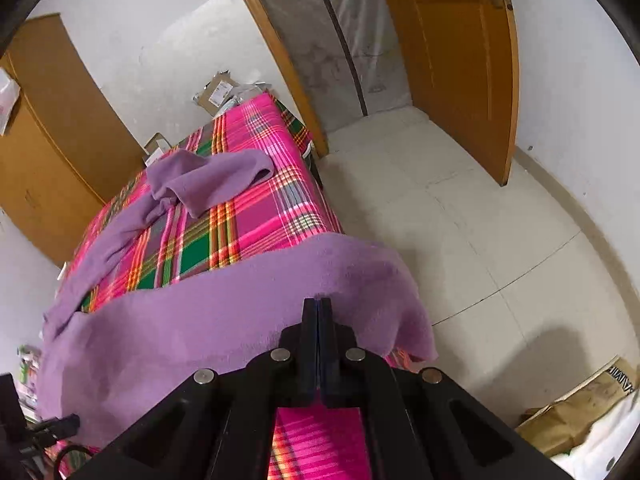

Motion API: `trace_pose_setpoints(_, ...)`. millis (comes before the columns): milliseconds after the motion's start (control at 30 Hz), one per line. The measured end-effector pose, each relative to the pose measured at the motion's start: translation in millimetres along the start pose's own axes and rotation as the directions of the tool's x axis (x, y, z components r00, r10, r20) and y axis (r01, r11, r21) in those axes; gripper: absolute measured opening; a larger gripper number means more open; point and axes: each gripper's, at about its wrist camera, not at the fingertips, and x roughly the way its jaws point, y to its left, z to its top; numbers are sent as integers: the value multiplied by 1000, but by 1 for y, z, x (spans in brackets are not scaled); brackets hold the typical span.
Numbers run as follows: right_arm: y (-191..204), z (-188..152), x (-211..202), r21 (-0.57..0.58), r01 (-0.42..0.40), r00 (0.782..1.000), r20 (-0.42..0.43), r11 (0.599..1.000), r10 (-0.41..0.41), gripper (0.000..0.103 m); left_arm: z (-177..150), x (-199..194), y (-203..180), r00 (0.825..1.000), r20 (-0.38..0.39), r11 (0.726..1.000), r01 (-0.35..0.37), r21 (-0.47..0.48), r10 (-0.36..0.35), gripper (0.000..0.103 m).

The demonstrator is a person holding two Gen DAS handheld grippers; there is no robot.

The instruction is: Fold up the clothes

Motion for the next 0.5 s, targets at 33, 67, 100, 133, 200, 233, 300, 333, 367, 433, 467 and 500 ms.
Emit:
trace_pose_setpoints(33, 0, 5, -1, 7, -4, 1000, 10, 1000, 4, 1, 0, 0, 0, 1000, 1, 1000, 0, -2, 0, 23)
trace_pose_setpoints(67, 1, 9, -2, 14, -8, 1000, 21, 1000, 8, 2, -1, 0, 0, 1000, 2, 1000, 1, -3, -1, 23)
trace_pose_setpoints(100, 1, 14, -2, 20, -12, 999, 31, 1000, 12, 2, 0, 0, 0, 1000, 2, 1000, 2, -5, -2, 23)
trace_pose_setpoints(133, 0, 20, -2, 24, -16, 999, 38, 1000, 15, 2, 0, 0, 0, 1000, 1, 1000, 2, -5, -2, 23)
trace_pose_setpoints(200, -2, 32, 5, 33, -9, 999, 35, 999, 8, 7, 1, 1, 0, 1000, 0, 1000, 4, -6, -4, 23)
trace_pose_setpoints(233, -3, 37, 10, 36, -2, 1000, 30, 999, 1, 10, 1, 1, 1, 1000, 0, 1000, 6, -8, -6, 23)
trace_pose_setpoints(300, -6, 45, 24, 43, -2, 1000, -8, 999, 2, 21, 1, 1, 1, 1000, 0, 1000, 8, -10, -8, 23)
trace_pose_setpoints(333, -7, 48, 32, 48, -3, 1000, -27, 999, 4, 21, 1, 1, 2, 1000, 0, 1000, 10, -11, -10, 23)
trace_pose_setpoints(367, -7, 49, 38, 52, -1, 999, -48, 999, 4, 22, 1, 1, 2, 1000, -1, 1000, 11, -12, -11, 23)
trace_pose_setpoints(433, -9, 49, 46, 67, -15, 997, -72, 998, 20, 22, 2, 1, 2, 1000, -1, 1000, 14, -16, -14, 23)
trace_pose_setpoints(467, -10, 49, 48, 77, -26, 997, -77, 997, 32, 22, 2, 1, 3, 1000, -2, 1000, 15, -17, -15, 23)
trace_pose_setpoints(500, -12, 48, 49, 85, -36, 996, -81, 996, 43, 22, 2, 1, 3, 1000, -2, 1000, 16, -18, -16, 23)
